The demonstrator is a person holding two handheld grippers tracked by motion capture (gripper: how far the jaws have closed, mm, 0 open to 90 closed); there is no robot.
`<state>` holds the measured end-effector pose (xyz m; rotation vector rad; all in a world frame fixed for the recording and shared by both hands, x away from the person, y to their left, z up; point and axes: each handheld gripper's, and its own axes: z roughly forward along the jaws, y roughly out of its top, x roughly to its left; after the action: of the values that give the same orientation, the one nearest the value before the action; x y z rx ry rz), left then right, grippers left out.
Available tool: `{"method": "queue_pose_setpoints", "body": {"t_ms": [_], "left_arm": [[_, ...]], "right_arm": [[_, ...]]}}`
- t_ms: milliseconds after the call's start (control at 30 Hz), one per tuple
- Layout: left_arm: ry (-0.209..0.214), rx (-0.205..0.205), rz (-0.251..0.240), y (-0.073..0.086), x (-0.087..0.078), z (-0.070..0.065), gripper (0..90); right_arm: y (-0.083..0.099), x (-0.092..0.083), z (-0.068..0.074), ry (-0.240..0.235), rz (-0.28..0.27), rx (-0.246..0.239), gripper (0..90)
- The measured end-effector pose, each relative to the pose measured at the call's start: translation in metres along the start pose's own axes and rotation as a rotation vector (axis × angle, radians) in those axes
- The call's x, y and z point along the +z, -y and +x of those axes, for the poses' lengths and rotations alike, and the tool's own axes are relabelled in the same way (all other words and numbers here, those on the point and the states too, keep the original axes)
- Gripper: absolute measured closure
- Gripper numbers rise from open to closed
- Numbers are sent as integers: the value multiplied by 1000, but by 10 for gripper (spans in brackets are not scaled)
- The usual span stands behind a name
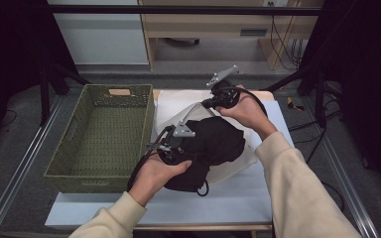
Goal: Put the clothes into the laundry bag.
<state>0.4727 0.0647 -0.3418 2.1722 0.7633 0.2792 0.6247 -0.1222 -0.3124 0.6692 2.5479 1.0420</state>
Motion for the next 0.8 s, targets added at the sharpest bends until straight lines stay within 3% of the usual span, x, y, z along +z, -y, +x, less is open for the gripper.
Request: {"method": "queue_pose_setpoints", "body": {"t_ms": [333, 800], "left_arm": [[-44, -43, 30, 7, 12, 19, 610], [-95, -75, 64, 12, 29, 28, 608]], "right_arm": [[1, -2, 0, 2, 3, -3, 898], [0, -2, 5, -1, 10, -15, 899]]}}
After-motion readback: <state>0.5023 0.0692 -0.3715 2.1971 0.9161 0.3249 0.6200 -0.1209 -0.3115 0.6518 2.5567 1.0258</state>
